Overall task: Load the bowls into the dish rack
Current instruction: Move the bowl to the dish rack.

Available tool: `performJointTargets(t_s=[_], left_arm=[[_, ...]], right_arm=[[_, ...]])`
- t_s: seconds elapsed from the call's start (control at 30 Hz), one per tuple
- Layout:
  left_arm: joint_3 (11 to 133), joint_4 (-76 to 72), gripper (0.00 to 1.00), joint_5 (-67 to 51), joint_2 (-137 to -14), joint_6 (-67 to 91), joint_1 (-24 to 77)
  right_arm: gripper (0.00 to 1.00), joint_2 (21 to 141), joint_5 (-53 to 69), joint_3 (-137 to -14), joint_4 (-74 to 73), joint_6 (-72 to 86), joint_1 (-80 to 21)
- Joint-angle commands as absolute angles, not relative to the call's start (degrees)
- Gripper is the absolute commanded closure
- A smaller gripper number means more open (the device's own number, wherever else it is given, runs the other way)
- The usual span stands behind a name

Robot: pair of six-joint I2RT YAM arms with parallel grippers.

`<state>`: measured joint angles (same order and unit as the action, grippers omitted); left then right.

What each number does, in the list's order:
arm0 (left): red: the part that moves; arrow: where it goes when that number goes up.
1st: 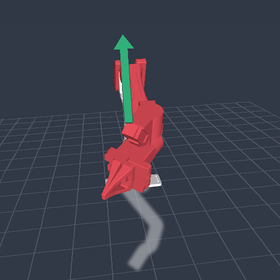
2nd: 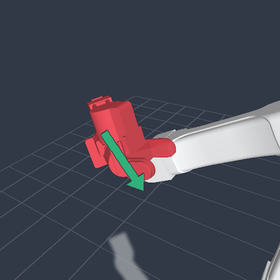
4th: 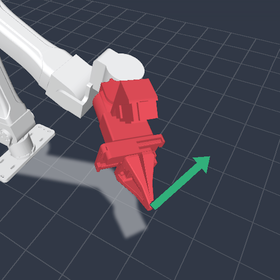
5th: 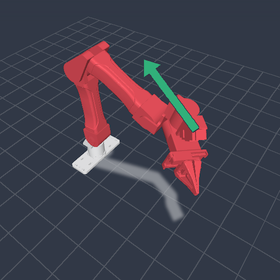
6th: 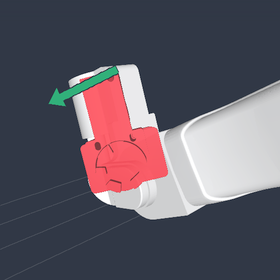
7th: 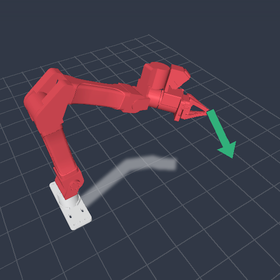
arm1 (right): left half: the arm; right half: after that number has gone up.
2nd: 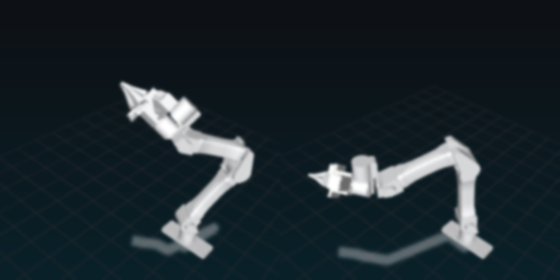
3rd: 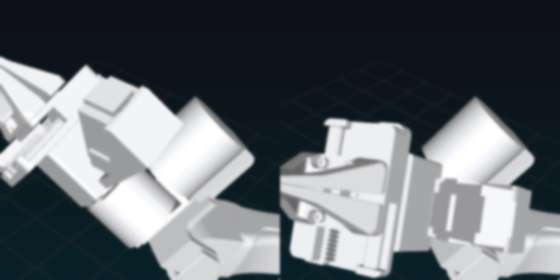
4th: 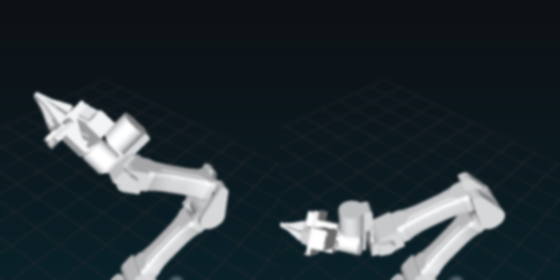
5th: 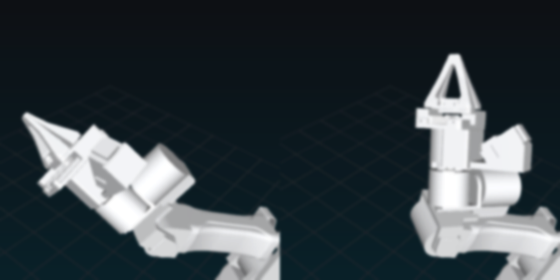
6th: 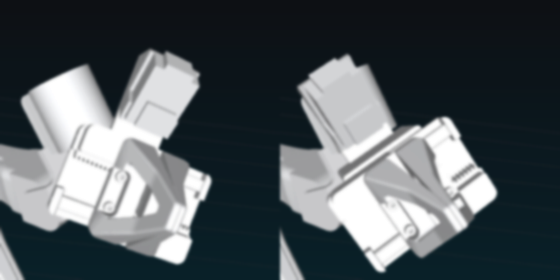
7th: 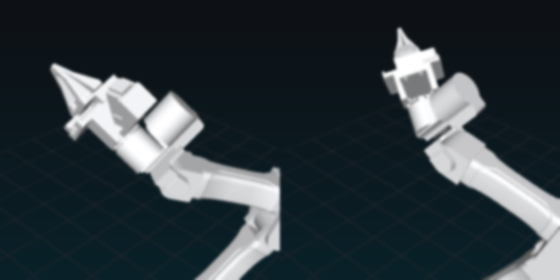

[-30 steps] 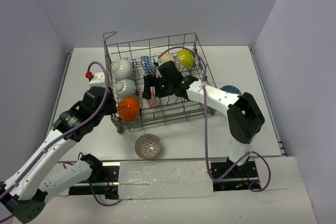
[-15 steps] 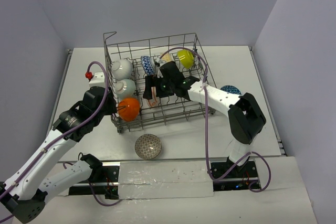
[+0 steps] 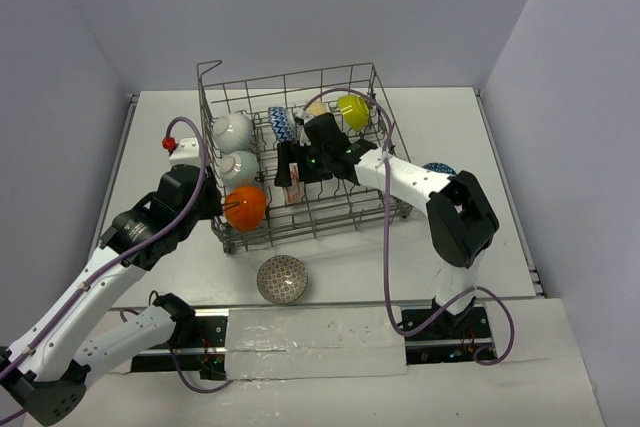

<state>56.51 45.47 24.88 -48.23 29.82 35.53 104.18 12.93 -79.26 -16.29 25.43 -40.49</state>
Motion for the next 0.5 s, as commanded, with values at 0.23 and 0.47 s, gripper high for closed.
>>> performJointTargets(t_s=[0.23,0.47], left_arm=[[58.1,47.64,0.68,20.74,-48.43,31.2,36.91],[58.01,47.55,0.68,20.48,-48.52,31.29,36.91]], right_arm=[[0.0,105.29,14.33,-82.71,-16.44,23.38,-39.55],[0.0,103.63,12.57,-82.0,-17.66,22.42,-38.58]])
